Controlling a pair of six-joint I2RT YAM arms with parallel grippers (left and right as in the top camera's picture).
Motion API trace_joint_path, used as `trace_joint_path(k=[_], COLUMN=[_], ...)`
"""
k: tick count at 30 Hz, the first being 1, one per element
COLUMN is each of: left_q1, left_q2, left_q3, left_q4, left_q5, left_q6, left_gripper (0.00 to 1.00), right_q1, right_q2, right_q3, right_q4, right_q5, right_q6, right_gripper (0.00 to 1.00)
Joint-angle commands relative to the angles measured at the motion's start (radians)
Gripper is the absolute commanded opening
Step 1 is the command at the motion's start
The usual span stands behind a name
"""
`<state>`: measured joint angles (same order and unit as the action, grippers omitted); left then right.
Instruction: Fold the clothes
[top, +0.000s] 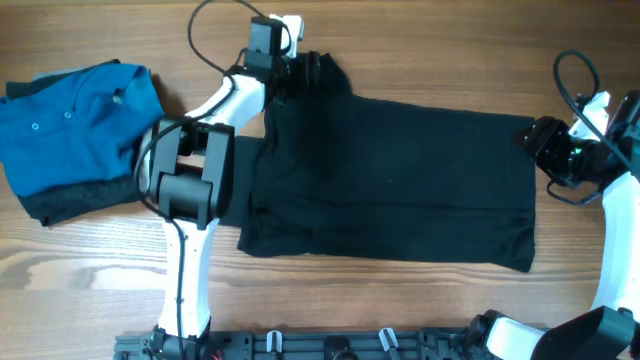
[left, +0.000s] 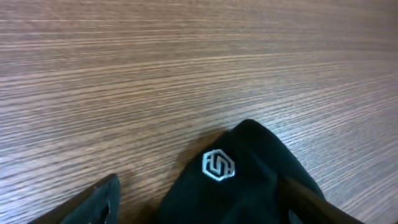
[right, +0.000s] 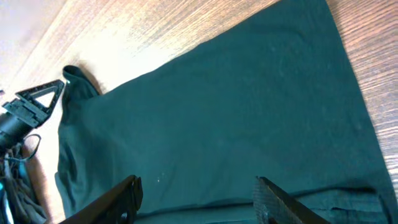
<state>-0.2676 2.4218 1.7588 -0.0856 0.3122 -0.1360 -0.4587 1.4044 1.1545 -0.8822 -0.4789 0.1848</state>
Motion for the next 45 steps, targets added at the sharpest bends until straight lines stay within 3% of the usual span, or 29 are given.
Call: trace_joint_path(k=[1,3,4,5,7,8,12,19,20,21,23,25,28,32,35,38,44,45], left_q1=[-0.034,-0.045,-0.047,-0.047,-0.037,-0.029,-0.009,-0.121,-0.135,-0.148,-0.147,-0.127,-0.118,-0.118,-0.121,-0.121,-0.121,-0.121], left_q2=[0.035,0.051,0.059,0.060,0.050,0.033,-0.136,-0.233,-0.233,-0.234,-0.261,-0.329,-0.359,-0.248,-0.167,-0.150,-0.150,-0.150], left_q3=[0.007,0.007,0.007,0.007,0.007,0.007,0.007,0.007,0.007,0.007,0.009,0.010,0.009,0.005,0.004,0.004,0.004,0.004], left_q4=[-0.008,-0.012,-0.019,-0.026,-0.024,-0.023,-0.081,-0.595,-0.656,-0.719,-0.793,-0.789,-0.710,-0.649,-0.589,-0.537,-0.492,-0.501], left_q5=[-0.007,-0.007,-0.007,-0.011,-0.015,-0.014,-0.018,-0.016,-0.023,-0.027,-0.027,-0.049,-0.193,-0.227,-0.224,-0.208,-0.119,-0.119], left_q6=[0.002,0.002,0.002,0.002,0.002,0.002,0.002,0.002,0.002,0.002,0.002,0.002,0.002,0.059,0.122,0.132,0.132,0.132], left_gripper=[0.74,0.62,0.50,0.31,0.06,0.04,0.04,0.04,0.18,0.41,0.38,0.37,0.47,0.59,0.63,0.60,0.07,0.17], right_q1=[0.004,0.004,0.004,0.004,0.004,0.004,0.004,0.004,0.004,0.004,0.004,0.004,0.004,0.004,0.004,0.004,0.004,0.004], right_q2=[0.000,0.000,0.000,0.000,0.000,0.000,0.000,0.000,0.000,0.000,0.000,0.000,0.000,0.000,0.000,0.000,0.000,0.000], right_q3=[0.010,0.010,0.010,0.010,0.010,0.010,0.010,0.010,0.010,0.010,0.010,0.010,0.010,0.010,0.010,0.010,0.010,0.010], right_q4=[0.002,0.002,0.002,0.002,0.002,0.002,0.004,0.003,0.004,0.005,0.008,0.008,0.011,0.010,0.012,0.013,0.013,0.013], right_q5=[0.021,0.021,0.021,0.021,0.021,0.021,0.021,0.021,0.021,0.021,0.037,0.063,0.065,0.065,0.065,0.065,0.065,0.065], right_q6=[-0.002,-0.001,-0.001,-0.001,-0.002,-0.002,-0.002,-0.002,-0.002,-0.002,-0.002,-0.002,-0.001,-0.001,0.001,0.001,0.001,0.001], right_gripper=[0.62,0.61,0.61,0.61,0.61,0.61,0.61,0.61,0.61,0.61,0.61,0.62,0.62,0.62,0.62,0.62,0.61,0.62])
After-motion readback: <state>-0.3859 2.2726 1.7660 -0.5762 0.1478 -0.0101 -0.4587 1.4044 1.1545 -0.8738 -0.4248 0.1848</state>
